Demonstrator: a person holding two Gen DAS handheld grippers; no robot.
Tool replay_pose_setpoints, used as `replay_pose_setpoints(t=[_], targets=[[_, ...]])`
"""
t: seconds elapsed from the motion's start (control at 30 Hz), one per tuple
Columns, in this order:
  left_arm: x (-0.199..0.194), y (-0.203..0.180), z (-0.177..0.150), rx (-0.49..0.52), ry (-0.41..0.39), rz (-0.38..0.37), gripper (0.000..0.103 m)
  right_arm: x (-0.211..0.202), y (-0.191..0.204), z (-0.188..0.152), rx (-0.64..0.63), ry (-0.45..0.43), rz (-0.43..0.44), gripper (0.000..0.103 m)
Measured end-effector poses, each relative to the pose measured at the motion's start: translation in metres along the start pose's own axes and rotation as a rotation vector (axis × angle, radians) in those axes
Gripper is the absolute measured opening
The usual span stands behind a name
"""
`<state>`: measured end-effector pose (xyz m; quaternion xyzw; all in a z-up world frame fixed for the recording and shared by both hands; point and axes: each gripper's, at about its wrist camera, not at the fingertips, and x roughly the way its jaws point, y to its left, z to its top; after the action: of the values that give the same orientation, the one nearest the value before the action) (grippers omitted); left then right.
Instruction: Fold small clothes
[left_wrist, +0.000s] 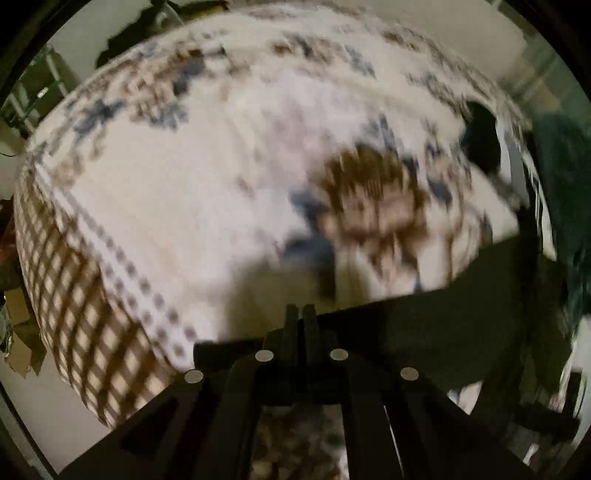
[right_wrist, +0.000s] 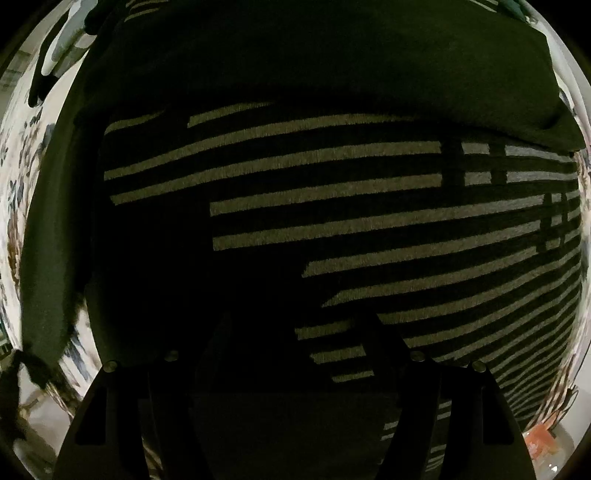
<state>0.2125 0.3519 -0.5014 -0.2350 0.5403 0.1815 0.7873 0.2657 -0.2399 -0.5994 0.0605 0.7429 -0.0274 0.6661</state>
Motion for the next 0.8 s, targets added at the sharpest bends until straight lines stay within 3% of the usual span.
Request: replay_pose_setpoints(t=[0.13, 0.23, 0.3, 0.33, 0.37, 0.43, 0.53, 0.63, 0.7, 0.73, 0.8], targets=[[0.009, 0.027, 0.041, -0.053, -0.055, 0.049, 0.002, 0.003, 0.0, 0.002, 0.001, 0.0, 0.005, 0.072], [0.023, 0.067, 0.057, -0.227, -0.022, -0.064, 0.003, 0.005, -0.01, 0.0, 0.003, 0.002, 0.016, 0.072], [0.022, 0.087, 0.051, -0.332, -0.001, -0.126, 0.011, 0.002, -0.01, 0.014, 0.008, 0.003, 0.021, 0.072], [0.023, 0.094, 0.044, -0.372, 0.009, -0.16, 0.023, 0.003, -0.008, 0.011, 0.011, 0.002, 0.024, 0.072], [0.024, 0.097, 0.033, -0.414, 0.031, -0.193, 0.047, 0.003, -0.012, 0.012, 0.015, 0.003, 0.026, 0.072], [0.028, 0.099, 0.009, -0.493, 0.063, -0.233, 0.066, 0.007, -0.018, 0.009, 0.024, 0.005, 0.029, 0.072], [0.048, 0.096, -0.023, -0.59, 0.142, -0.274, 0.066, 0.014, -0.037, 0.008, 0.033, 0.004, 0.028, 0.072], [0.062, 0.087, -0.036, -0.641, 0.123, -0.243, 0.063, 0.012, -0.042, 0.007, 0.042, 0.005, 0.029, 0.072], [0.061, 0.079, -0.031, -0.612, 0.055, -0.158, 0.031, 0.011, -0.052, 0.006, 0.046, 0.001, 0.032, 0.072], [0.062, 0.075, -0.025, -0.592, 0.045, -0.116, 0.008, 0.009, -0.055, 0.006, 0.045, -0.004, 0.032, 0.072], [0.057, 0.068, -0.014, -0.552, 0.016, -0.085, 0.006, 0.003, -0.065, 0.004, 0.049, -0.02, 0.035, 0.072]])
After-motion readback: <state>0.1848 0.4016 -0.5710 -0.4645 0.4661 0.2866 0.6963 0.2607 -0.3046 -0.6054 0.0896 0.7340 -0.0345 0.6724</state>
